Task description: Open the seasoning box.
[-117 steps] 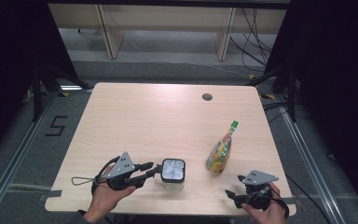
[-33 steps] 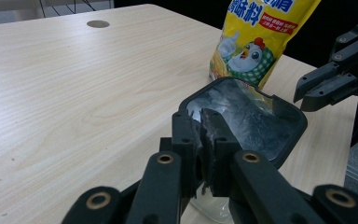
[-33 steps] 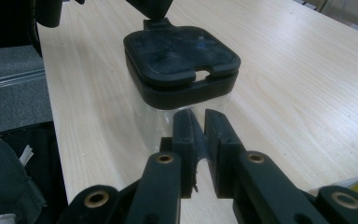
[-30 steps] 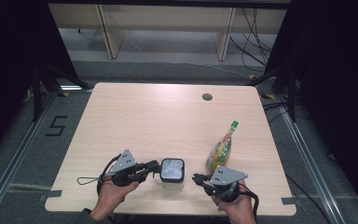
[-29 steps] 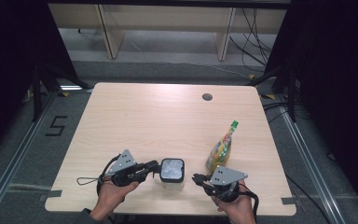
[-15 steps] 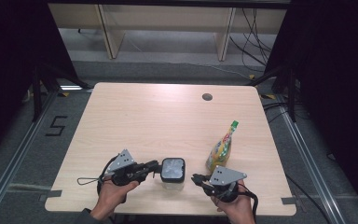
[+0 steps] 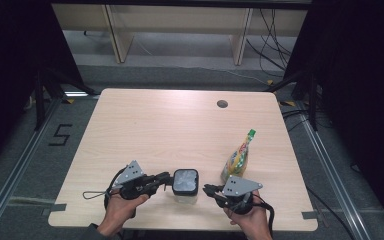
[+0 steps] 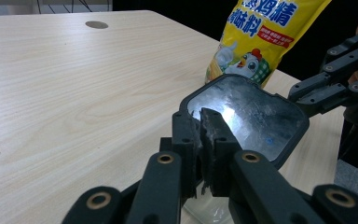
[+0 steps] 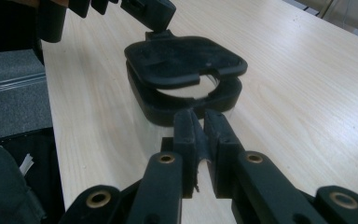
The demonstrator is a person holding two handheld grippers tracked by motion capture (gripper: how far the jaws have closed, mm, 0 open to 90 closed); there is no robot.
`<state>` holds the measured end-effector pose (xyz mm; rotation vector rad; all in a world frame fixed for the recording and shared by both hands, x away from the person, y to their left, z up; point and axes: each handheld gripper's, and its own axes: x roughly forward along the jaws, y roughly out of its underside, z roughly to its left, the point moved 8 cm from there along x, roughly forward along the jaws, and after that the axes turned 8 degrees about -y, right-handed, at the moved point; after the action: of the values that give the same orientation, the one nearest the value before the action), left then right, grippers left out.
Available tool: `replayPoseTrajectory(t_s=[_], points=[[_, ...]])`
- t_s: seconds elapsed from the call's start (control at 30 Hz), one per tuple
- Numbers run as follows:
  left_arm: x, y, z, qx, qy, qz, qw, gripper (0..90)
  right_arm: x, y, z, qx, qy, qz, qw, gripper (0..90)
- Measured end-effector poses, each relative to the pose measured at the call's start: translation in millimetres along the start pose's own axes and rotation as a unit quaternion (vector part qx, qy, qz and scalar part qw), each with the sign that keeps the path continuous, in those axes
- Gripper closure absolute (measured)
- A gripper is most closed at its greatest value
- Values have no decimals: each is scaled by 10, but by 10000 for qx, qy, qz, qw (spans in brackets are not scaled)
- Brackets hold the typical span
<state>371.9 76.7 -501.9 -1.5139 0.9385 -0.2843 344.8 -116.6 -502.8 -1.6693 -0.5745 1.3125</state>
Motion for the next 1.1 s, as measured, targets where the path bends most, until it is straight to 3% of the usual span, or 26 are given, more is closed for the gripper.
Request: replayPoseTrajectory(t_s=[0.37,0.5,0.53,0.6,0.7,0.8,0.83,0.9,0.97,1.0,1.03,1.1], points=[[-10,6,16,42,-8,16,10000,843,122,-108,15,-77,-82,-20,9999,845],[-9,9,22,-119,44,37,9999,843,136,-128,32,-29,-86,30,10000,845],[1,3,36,-49,135,-13,9999,835,152,-160,43,-119,-147,-10,9998,845],[-2,5,58,49,127,-33,9999,803,154,-178,46,-96,-124,-34,9999,845],[-37,5,107,1,196,-48,9998,652,152,-220,49,-135,-146,-55,9998,845],[-119,10,134,344,509,-9,9981,561,152,-236,55,-135,-144,-71,9998,845],[-119,10,134,344,509,-9,9981,550,152,-236,55,-135,-144,-71,9998,845],[-124,54,151,661,615,84,9959,537,146,-245,54,-156,-113,-73,9998,845],[-82,141,175,919,563,322,9937,509,144,-262,66,-99,-109,-83,9999,845],[-56,187,181,906,470,451,9938,481,144,-273,68,-136,-147,-65,9998,845],[-25,212,198,1073,448,482,9920,457,158,-305,76,-144,-173,-116,9997,845],[21,266,198,1160,488,580,9903,458,171,-338,73,-185,-148,-118,9996,845]])
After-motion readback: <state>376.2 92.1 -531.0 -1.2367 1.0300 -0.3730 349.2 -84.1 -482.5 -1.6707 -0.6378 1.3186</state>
